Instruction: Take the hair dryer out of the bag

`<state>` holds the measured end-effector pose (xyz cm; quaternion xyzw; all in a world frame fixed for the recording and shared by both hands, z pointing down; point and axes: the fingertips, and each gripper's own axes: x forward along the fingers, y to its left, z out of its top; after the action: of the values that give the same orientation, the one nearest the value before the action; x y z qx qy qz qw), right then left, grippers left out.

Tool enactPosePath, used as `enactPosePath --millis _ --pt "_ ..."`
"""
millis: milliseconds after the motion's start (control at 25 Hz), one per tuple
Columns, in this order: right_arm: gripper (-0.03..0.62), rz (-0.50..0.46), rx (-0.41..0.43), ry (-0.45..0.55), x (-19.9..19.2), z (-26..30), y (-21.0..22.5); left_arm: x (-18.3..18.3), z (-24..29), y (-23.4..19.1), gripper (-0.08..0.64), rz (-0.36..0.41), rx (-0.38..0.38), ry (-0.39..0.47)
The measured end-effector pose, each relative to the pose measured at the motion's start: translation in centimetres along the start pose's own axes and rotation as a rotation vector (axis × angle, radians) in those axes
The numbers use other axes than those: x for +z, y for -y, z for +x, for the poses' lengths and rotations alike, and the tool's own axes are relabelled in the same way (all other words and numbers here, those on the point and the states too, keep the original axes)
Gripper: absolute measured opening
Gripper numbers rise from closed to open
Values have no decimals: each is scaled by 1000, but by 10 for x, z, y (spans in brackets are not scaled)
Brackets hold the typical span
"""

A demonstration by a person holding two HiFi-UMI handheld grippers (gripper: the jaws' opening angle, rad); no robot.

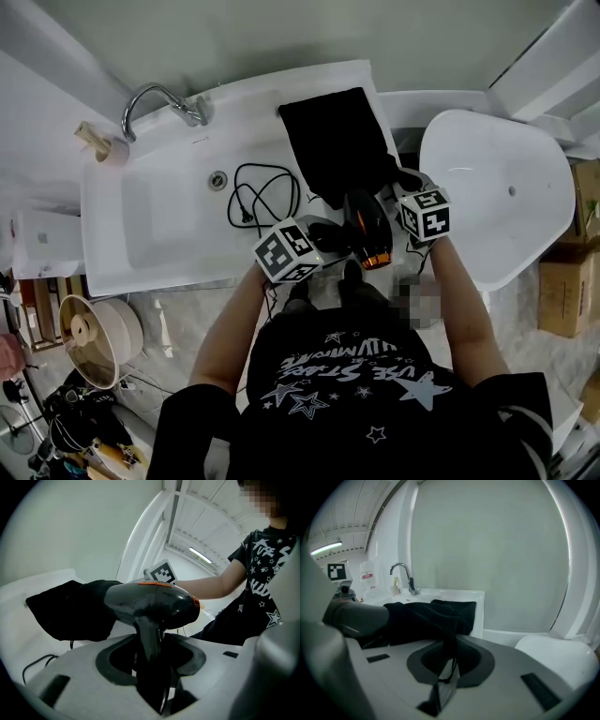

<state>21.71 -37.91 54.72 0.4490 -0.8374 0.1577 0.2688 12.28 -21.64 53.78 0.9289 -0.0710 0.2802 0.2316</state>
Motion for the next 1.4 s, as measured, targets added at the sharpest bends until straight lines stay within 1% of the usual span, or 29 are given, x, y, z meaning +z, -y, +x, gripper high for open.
enactPosePath --millis 320,600,800,1040,1120,1240,1400 --pt "20 21 -25 -17 3 7 -4 -2 -22 13 193 14 -101 37" --pt "20 27 -71 -31 9 16 -9 -5 -49 22 193 34 -193 66" --pt "21 77 -123 -37 10 18 -9 -12 -69 33 193 71 -271 71" --pt "21 146 -195 -28 11 19 -18 -28 -98 46 193 103 -345 88" --pt "23 158 -218 -23 12 18 -20 -29 -107 47 193 111 -355 99" --pt "31 165 -268 -11 11 9 -23 -31 -114 46 193 115 -349 116" --pt "69 164 -311 -15 3 -7 -28 -31 -117 43 193 118 -334 123"
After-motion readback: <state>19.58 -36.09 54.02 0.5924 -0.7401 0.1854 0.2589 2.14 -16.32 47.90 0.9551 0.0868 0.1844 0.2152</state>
